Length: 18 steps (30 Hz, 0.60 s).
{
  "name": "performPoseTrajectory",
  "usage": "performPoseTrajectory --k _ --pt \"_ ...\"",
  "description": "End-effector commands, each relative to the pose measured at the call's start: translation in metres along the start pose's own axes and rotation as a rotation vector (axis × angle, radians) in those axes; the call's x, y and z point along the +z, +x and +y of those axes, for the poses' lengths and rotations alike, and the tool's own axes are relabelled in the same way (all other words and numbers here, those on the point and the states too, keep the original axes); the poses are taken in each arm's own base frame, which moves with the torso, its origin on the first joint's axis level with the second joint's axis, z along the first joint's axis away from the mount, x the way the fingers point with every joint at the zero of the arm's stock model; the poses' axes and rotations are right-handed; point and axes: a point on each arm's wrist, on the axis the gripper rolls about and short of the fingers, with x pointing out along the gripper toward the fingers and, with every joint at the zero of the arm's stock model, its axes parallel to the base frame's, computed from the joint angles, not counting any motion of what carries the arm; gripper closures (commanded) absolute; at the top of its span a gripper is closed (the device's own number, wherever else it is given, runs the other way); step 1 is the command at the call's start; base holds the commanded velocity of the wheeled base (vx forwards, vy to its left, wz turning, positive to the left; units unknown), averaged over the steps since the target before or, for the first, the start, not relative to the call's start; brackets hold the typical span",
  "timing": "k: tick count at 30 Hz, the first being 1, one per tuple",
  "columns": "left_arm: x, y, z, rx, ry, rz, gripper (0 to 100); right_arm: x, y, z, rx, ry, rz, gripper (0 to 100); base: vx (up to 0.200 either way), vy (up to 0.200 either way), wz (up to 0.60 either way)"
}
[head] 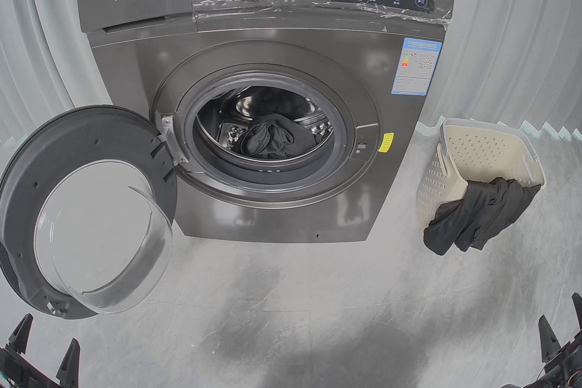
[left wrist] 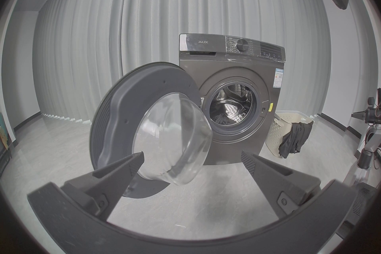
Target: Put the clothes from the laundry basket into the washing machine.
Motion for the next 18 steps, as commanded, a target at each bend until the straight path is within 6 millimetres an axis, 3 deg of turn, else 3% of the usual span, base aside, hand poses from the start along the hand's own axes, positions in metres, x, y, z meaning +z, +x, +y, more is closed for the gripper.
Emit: performPoseTrajectory --k 1,13,18 --pt "-0.0047 0.0004 0.0001 0.001 -0.002 0.005 0 -0.0052 0.0007 0.0000 0.000 0.000 0.011 0 0.000 0.000 0.00" --pt "-0.0051 0.0005 0.0001 0.004 -0.005 0.006 0 -0.0050 0.0007 0.0000 0.000 0.000 0.009 0 0.000 0.000 0.00" --pt "-0.0051 0.0005 0.0002 0.006 -0.005 0.006 0 -0.0050 0.0007 0.0000 0.000 0.000 0.009 0 0.000 -0.200 0.00"
